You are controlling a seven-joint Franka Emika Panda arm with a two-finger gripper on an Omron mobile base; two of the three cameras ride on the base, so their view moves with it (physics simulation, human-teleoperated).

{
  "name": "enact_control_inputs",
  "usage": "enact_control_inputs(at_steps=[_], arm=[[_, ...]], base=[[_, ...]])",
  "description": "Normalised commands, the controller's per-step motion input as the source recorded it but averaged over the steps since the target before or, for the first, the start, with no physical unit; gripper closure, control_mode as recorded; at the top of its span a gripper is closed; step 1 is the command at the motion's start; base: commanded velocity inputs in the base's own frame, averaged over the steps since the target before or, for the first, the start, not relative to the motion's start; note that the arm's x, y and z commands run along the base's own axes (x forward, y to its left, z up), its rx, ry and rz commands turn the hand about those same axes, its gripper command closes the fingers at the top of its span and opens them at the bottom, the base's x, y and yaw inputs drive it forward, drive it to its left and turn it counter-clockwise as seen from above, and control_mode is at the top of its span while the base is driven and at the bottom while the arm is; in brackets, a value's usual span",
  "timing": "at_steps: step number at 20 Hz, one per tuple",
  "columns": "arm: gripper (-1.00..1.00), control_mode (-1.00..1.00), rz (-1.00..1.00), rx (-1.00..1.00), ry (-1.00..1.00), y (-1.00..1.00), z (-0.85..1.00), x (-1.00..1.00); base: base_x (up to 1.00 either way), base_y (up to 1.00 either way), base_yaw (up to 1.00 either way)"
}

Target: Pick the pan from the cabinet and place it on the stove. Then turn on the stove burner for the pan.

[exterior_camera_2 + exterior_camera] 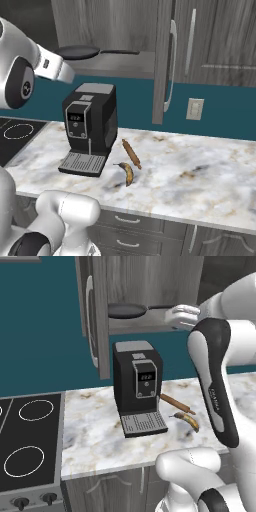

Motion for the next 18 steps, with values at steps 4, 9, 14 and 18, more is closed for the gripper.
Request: enact_control_inputs(at_steps=[4,9,14,18], arm=[[-1.0,-1.0,-0.22,-0.03,-0.04,0.0,0.0,0.49],[-1.0,-1.0,-0.16,0.0,-0.03,-0.12,0.0,0.53],[-1.0,-1.0,-0.13,0.0,0.0,-0.24,0.0,0.55],[-1.0,-1.0,-0.05,0.02,0.0,-0.27,-0.04,0.55]], base=[[0.0,0.0,0.0],[0.0,0.0,0.0],[0.0,0.0,0.0],[0.0,0.0,0.0]])
